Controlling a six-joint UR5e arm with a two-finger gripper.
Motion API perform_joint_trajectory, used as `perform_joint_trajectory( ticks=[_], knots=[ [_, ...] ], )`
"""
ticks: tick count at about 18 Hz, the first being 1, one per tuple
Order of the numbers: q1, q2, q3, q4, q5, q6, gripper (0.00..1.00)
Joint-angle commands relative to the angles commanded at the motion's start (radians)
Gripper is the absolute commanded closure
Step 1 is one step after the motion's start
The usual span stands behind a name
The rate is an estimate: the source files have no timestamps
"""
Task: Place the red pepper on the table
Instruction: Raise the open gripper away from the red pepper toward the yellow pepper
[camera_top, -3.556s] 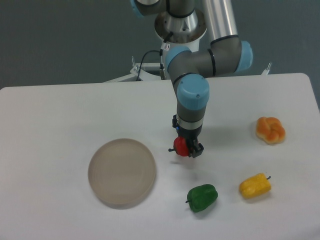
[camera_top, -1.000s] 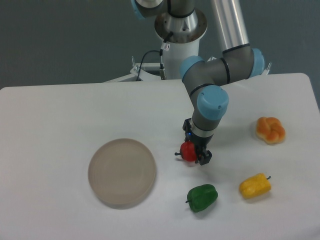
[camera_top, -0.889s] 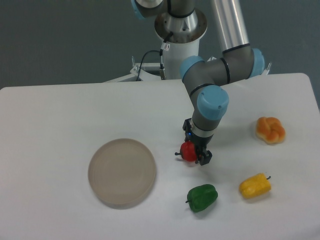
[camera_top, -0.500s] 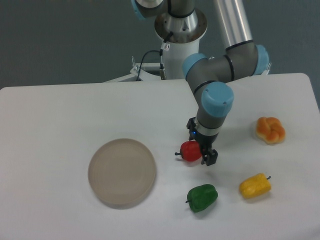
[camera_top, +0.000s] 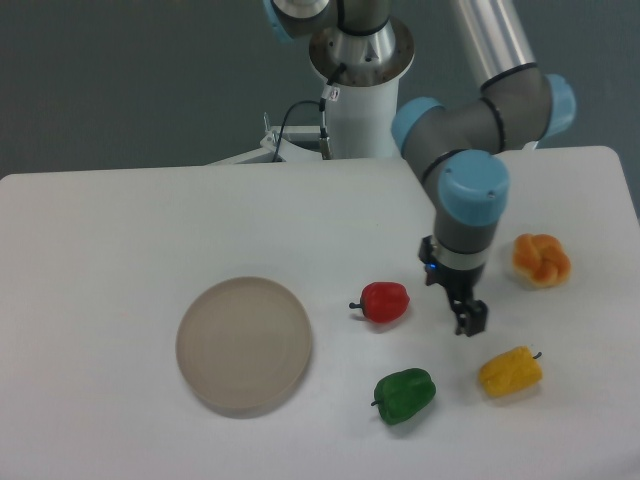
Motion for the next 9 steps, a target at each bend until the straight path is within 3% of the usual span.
perform_joint_trajectory(
  ticks=[9],
  knots=[
    [0.031,-0.135,0.219,-0.009,0.015,0.136,0.00]
  ],
)
